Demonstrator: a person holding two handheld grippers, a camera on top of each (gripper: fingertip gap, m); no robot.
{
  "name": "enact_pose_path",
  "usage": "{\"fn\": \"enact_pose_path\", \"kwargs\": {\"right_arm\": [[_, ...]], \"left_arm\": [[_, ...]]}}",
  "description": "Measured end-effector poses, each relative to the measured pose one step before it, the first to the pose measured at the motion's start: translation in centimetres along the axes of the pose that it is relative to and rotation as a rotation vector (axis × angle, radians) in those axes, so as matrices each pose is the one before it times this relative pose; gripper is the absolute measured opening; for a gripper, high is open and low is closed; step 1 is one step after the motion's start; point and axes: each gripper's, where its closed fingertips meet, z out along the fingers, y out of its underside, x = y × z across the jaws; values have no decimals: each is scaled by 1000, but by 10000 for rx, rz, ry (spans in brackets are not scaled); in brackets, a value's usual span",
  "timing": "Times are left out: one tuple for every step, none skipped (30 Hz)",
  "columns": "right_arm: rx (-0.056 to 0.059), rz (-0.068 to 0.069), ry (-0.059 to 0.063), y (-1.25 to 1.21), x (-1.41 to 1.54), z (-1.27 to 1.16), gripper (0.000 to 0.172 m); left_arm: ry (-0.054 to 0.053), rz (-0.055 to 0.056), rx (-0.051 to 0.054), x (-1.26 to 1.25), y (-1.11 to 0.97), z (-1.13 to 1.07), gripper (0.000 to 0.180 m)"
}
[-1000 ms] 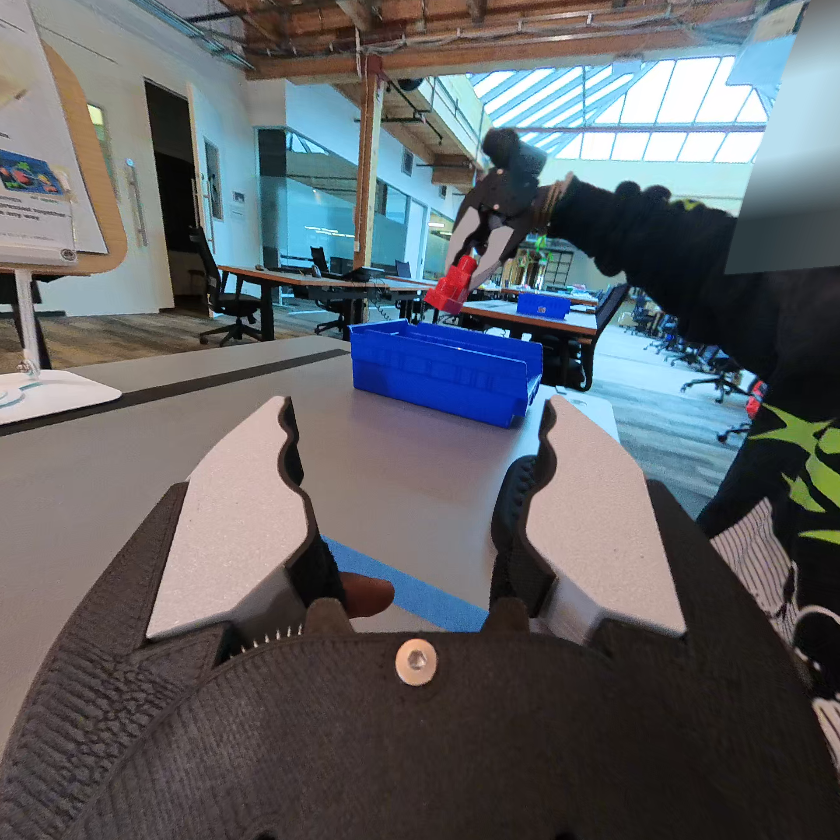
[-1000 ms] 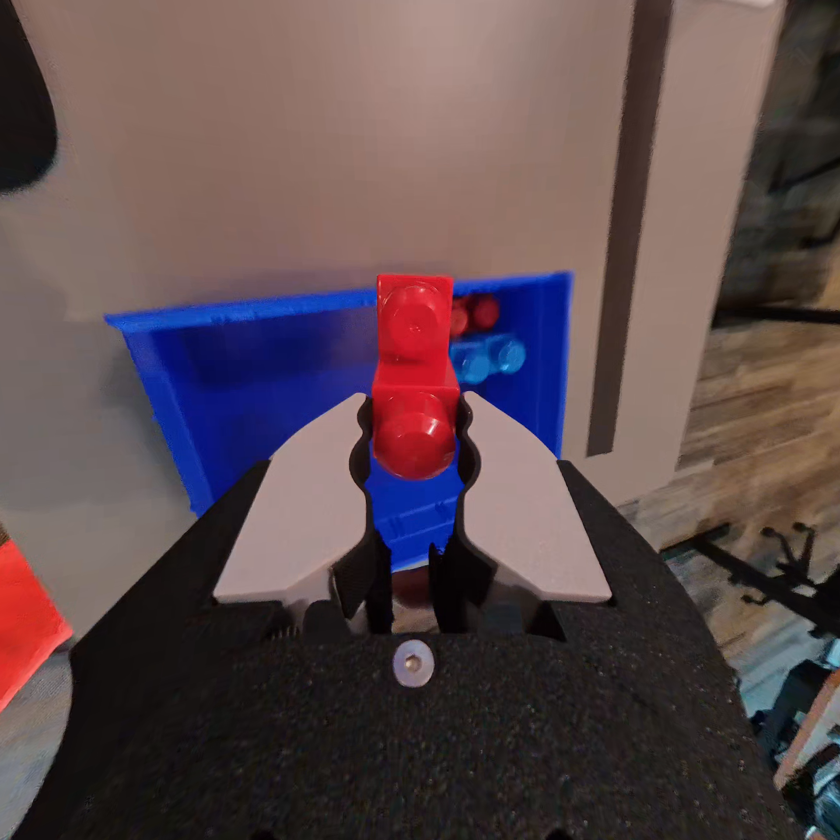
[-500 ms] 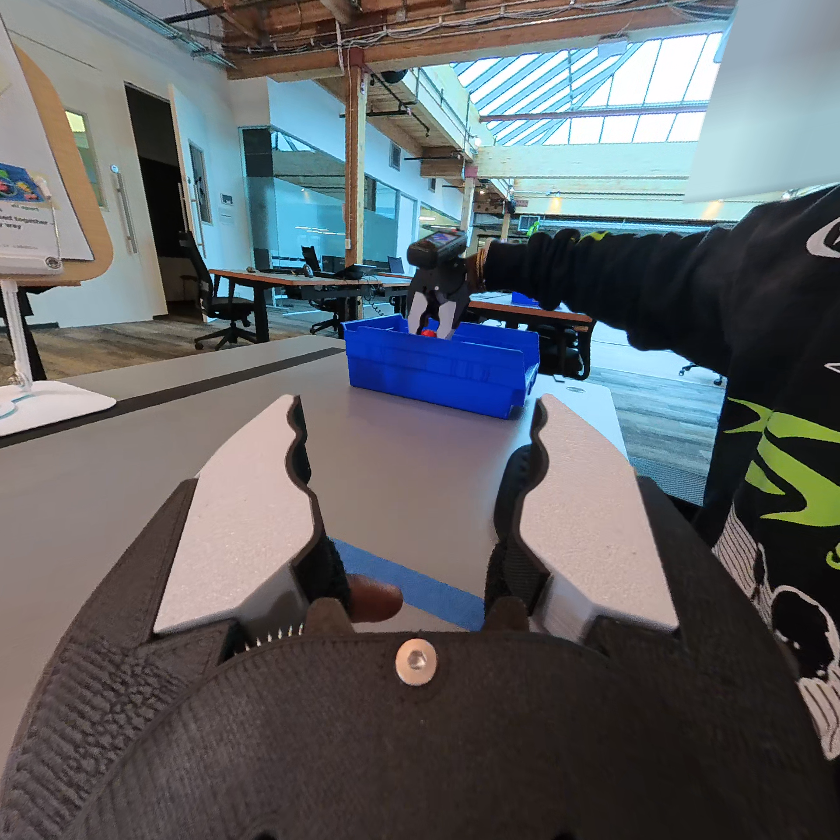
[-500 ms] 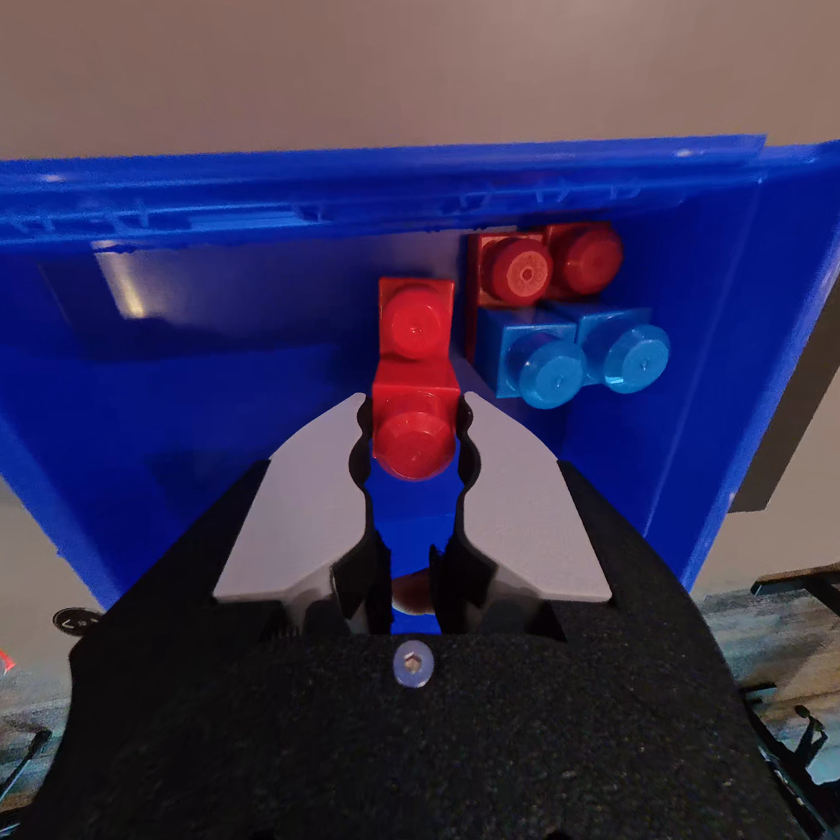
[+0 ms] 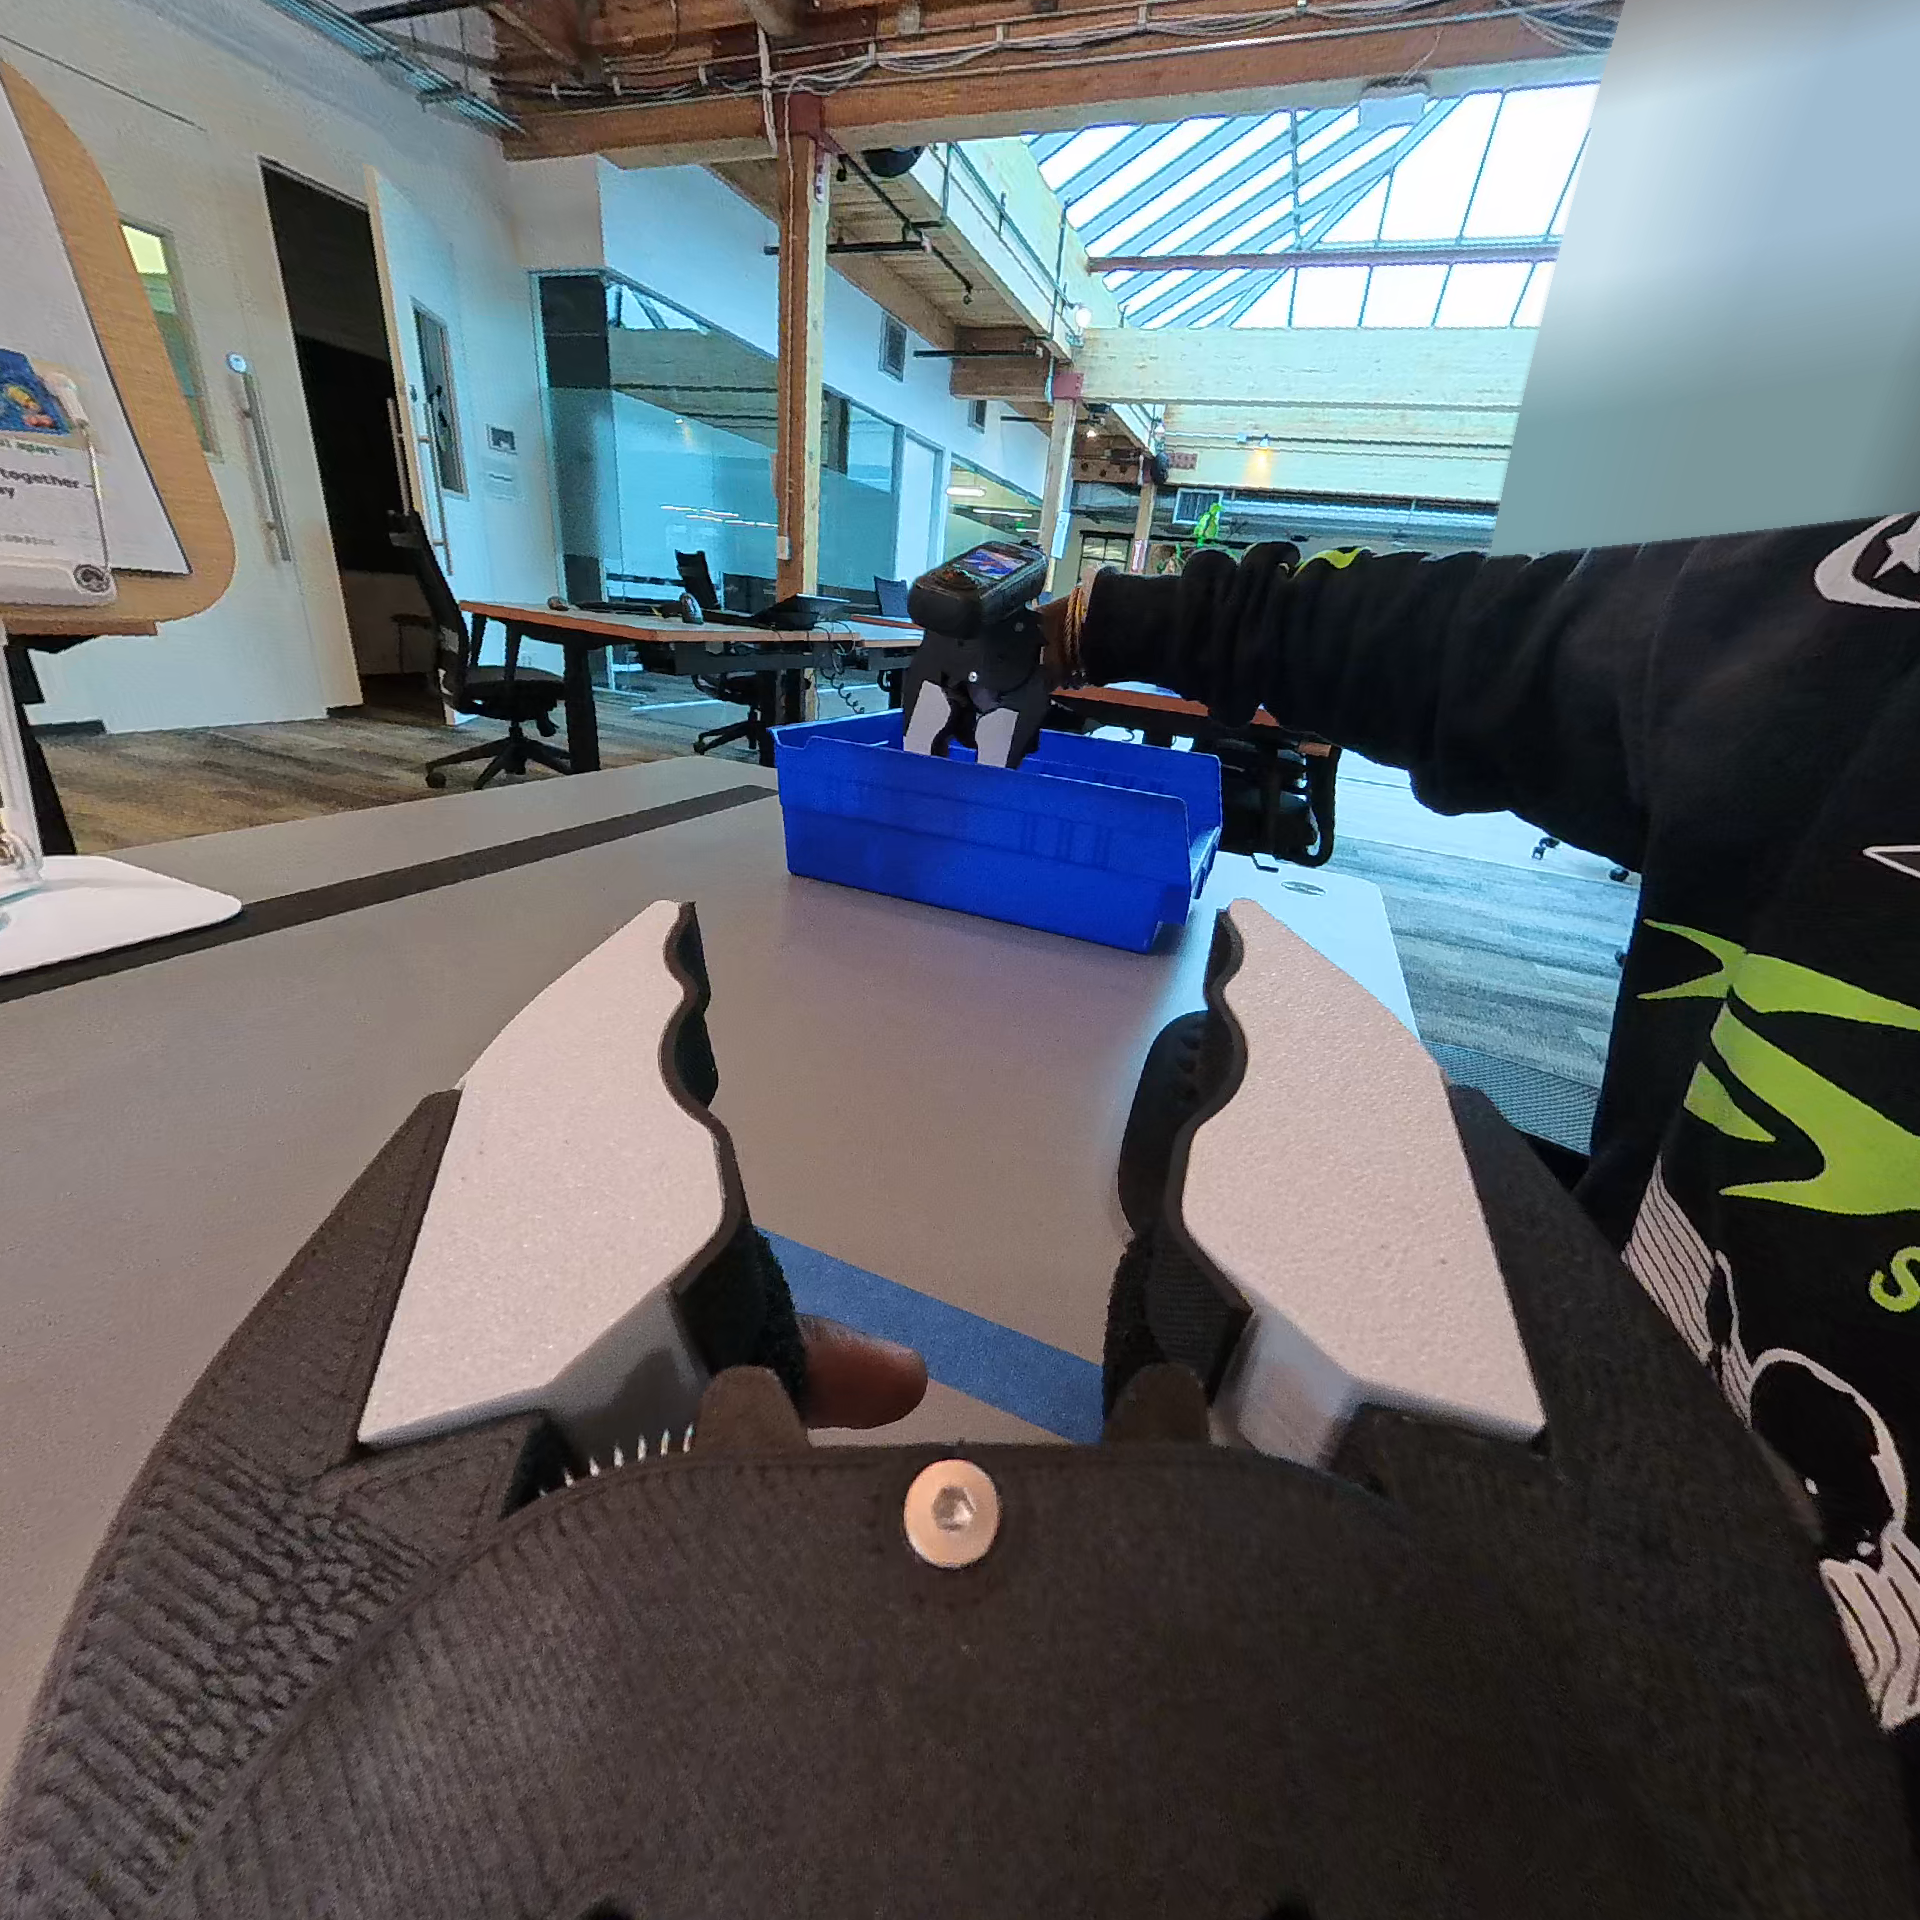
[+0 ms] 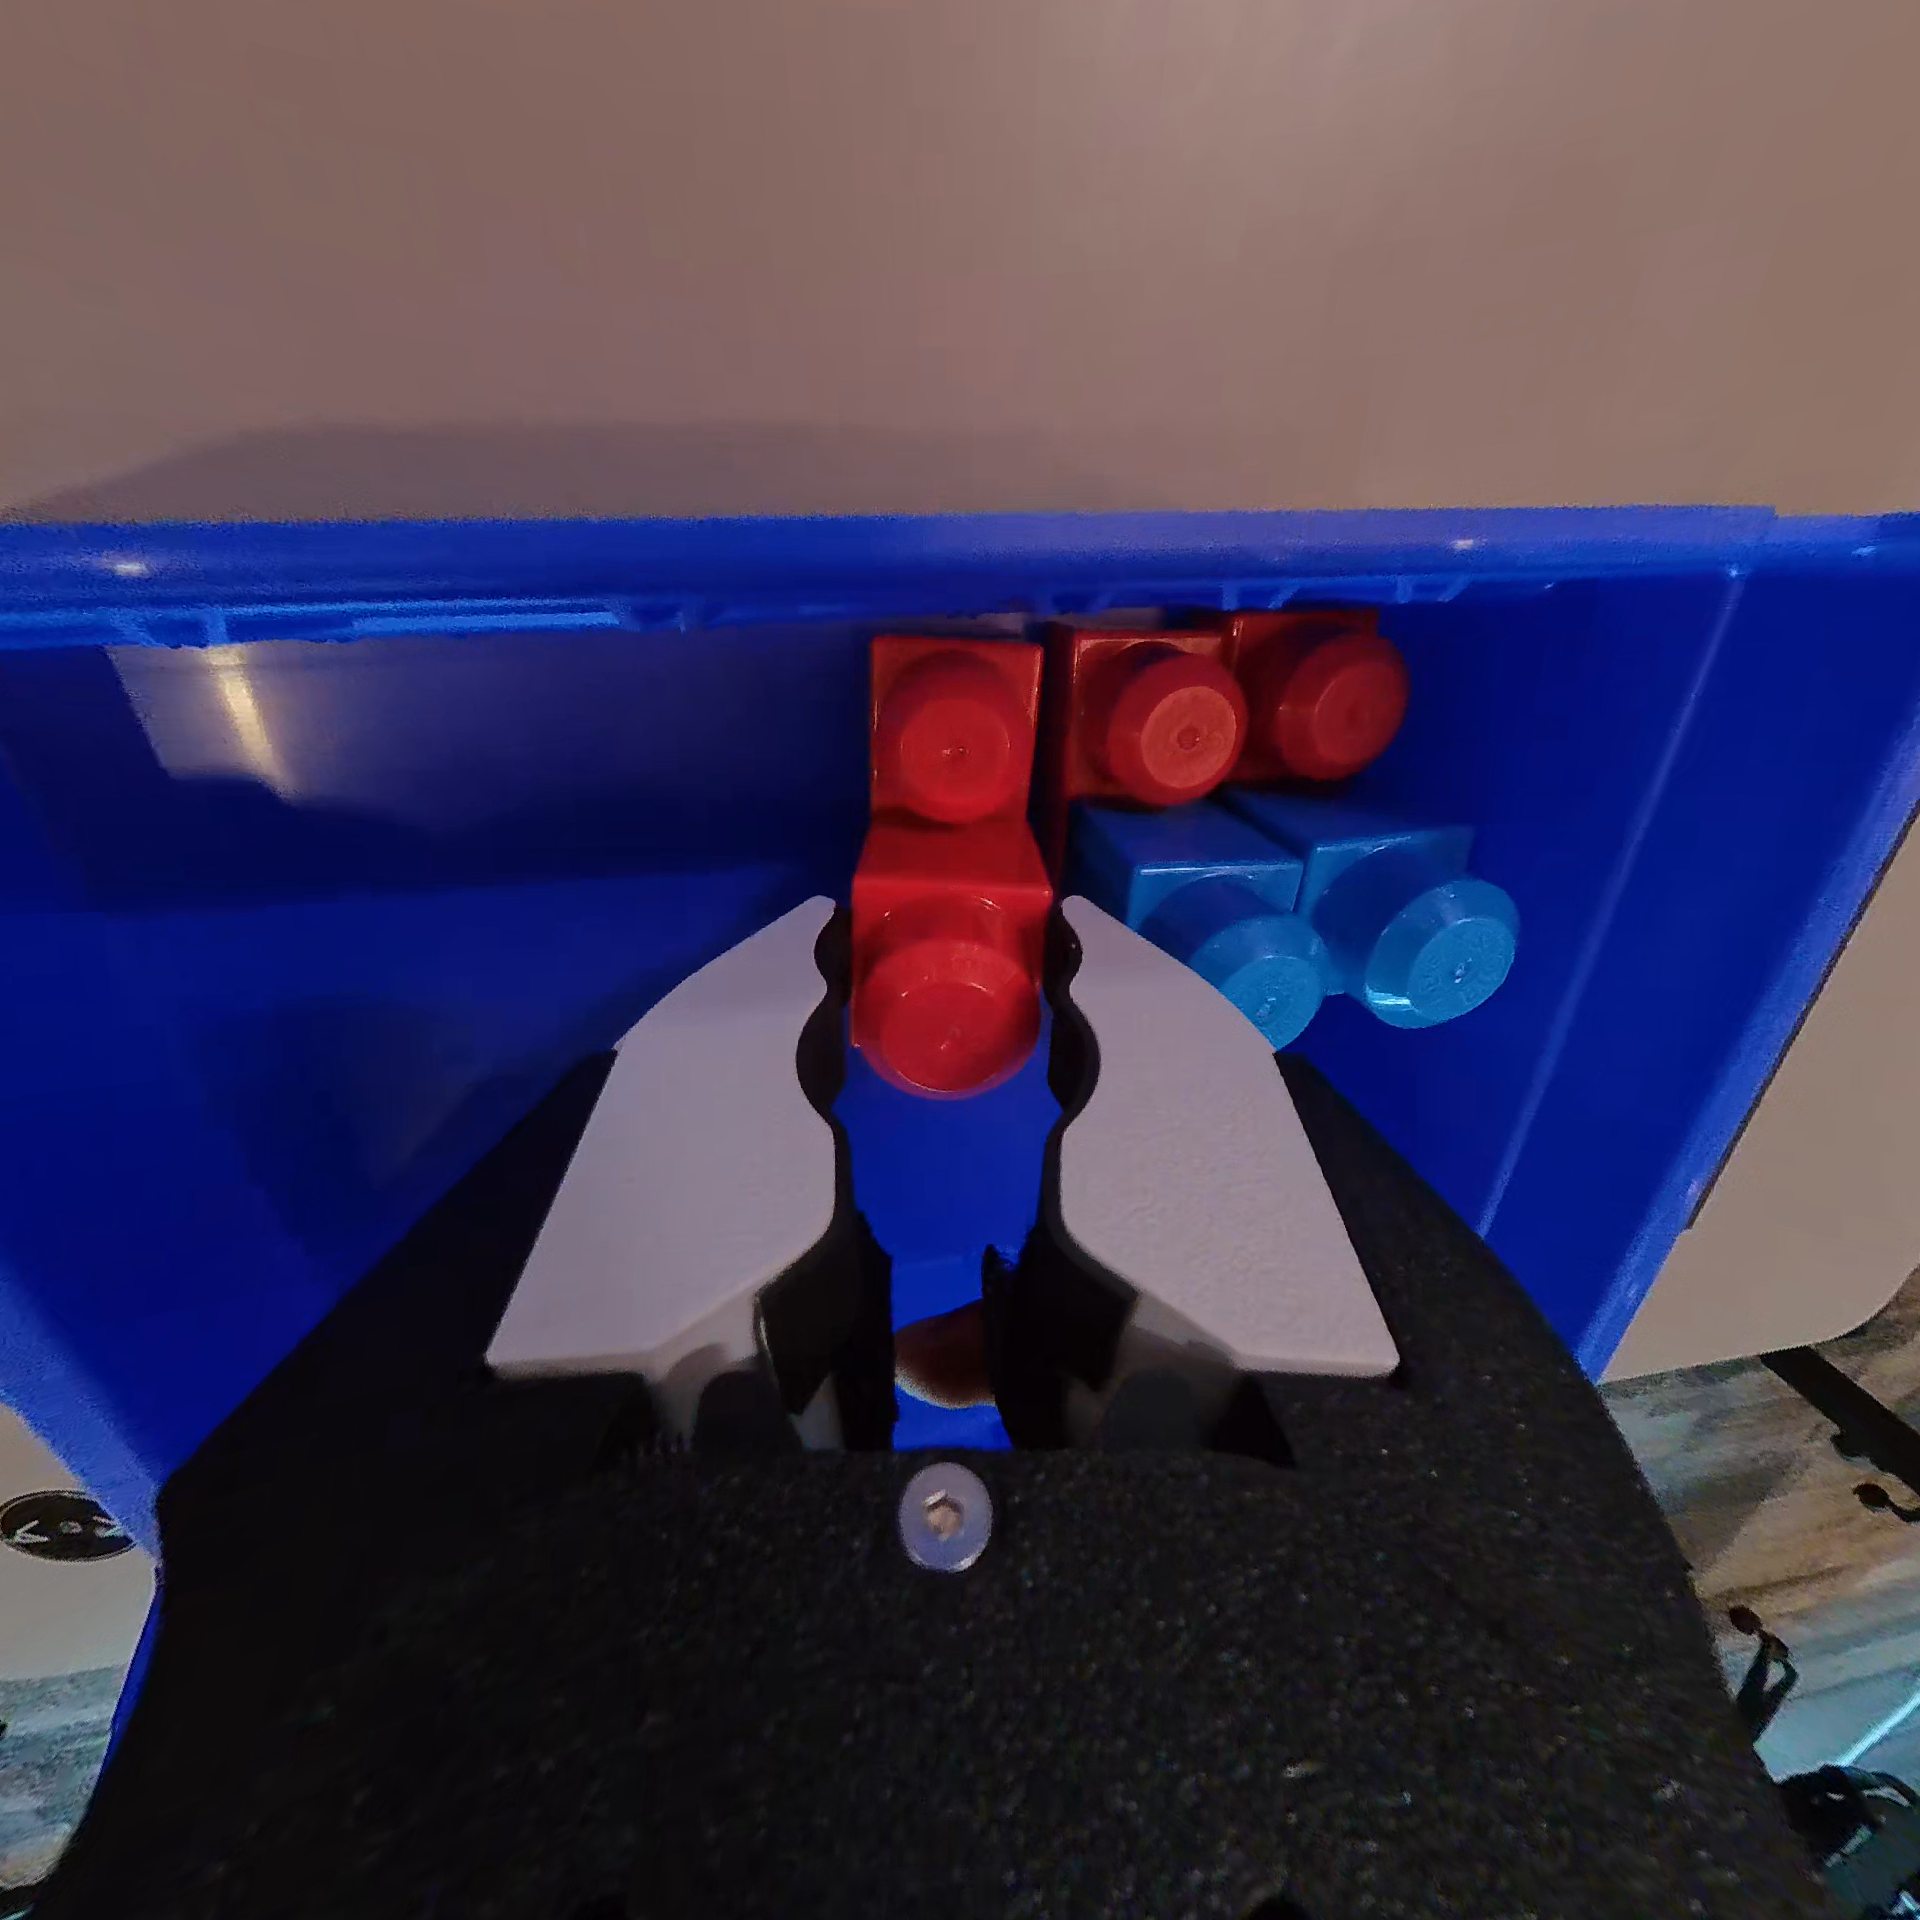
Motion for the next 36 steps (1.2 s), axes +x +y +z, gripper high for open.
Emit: {"fn": "enact_pose_path", "kwargs": {"right_arm": [[49, 44, -5, -96, 44, -9, 36], [64, 51, 10, -109, 59, -19, 36], [90, 34, 42, -125, 71, -62, 36], [124, 20, 77, -156, 89, -118, 36], [135, 43, 109, -161, 131, -181, 39], [128, 81, 119, -144, 138, -256, 42], [119, 88, 81, -122, 68, -310, 43], [120, 93, 110, -112, 67, -373, 45], [136, 107, 145, -98, 84, -429, 46], [149, 160, 211, -45, 138, -491, 49], [191, 229, 253, -40, 148, -516, 52], [251, 279, 273, -14, 142, -538, 54], [261, 362, 366, 53, 216, -531, 56], [189, 473, 478, 238, 340, -469, 59], [45, 607, 470, 503, 279, -347, 60], [-130, 671, 314, 804, 3, -171, 60], [-146, 584, -42, 864, -587, 44, 56], [-59, 422, -261, 812, -990, 259, 46], [-19, 213, -275, 753, -1071, 450, 36], [46, -25, -365, 607, -1227, 582, 29], [90, -130, -285, 443, -1054, 663, 22], [137, -121, -132, 226, -728, 689, 18], [112, -26, -13, 137, -432, 664, 13], [49, 63, 22, 104, -226, 610, 11], [36, 84, 49, 2, -72, 541, 9], [63, 72, 84, -93, 31, 465, 7], [52, 42, 50, -130, 46, 403, 5], [25, 60, 30, -141, 52, 351, 4], [20, 120, 16, -152, 78, 319, 4], [26, 138, -16, -150, 57, 268, 4], [112, 127, 41, -257, 176, 149, 4], [30, 88, 88, -98, 272, 112, 4], [1, 48, 112, -11, 309, 72, 4], [11, 7, 78, 3, 244, 43, 4], [22, -13, 63, 2, 184, 31, 4], [15, -30, 51, 15, 152, 18, 4]], "left_arm": [[3, 5, 7, 15, -10, -8, 92], [-8, 3, 8, 2, -11, -8, 91], [-6, -3, 9, -11, -16, -15, 91], [6, -5, 8, 4, -3, -3, 91], [9, -3, 5, 15, -17, 6, 91], [8, 6, -5, 13, 9, 4, 91], [15, 10, -7, 40, 15, 10, 91], [2, 4, -14, 12, 24, 19, 91], [-5, -2, -11, -14, 26, 11, 91], [9, -3, 7, 21, -10, -2, 91], [6, -7, 18, 6, -27, -8, 91], [-3, -12, 13, -10, -11, -7, 91], [-5, -8, 3, -23, 5, 7, 91], [9, -2, -3, 12, 7, 12, 91], [-4, -2, -8, -6, 25, 20, 91], [-10, 3, -12, -17, 20, 19, 91], [-2, 2, -8, -7, 25, 20, 91], [-9, -7, -8, -16, 23, 13, 91], [-4, -12, -12, -28, 27, 16, 91], [-2, -12, -12, -19, 38, 23, 91], [-4, -9, -5, -22, 18, 15, 90], [-2, -8, -6, -13, 21, 21, 90], [-2, -3, -15, -11, 35, 22, 90], [-1, -2, -13, -3, 31, 17, 90], [-13, -3, -3, -23, 14, 3, 90], [-19, -4, 0, -36, 8, -2, 90], [-14, -9, 11, -26, -8, -8, 90], [-20, -15, 17, -36, -18, -11, 90], [-15, -19, 16, -43, -8, -14, 90], [-6, -26, 10, -40, -10, -3, 90], [-7, -27, 1, -41, 14, 3, 90], [7, -14, 2, -3, -3, 8, 90], [-3, -4, 2, -10, 6, -8, 90], [-5, -6, 2, -16, -4, 1, 90], [-1, -9, -2, -10, 11, -3, 90], [2, -6, 1, -1, -1, 8, 89]]}}
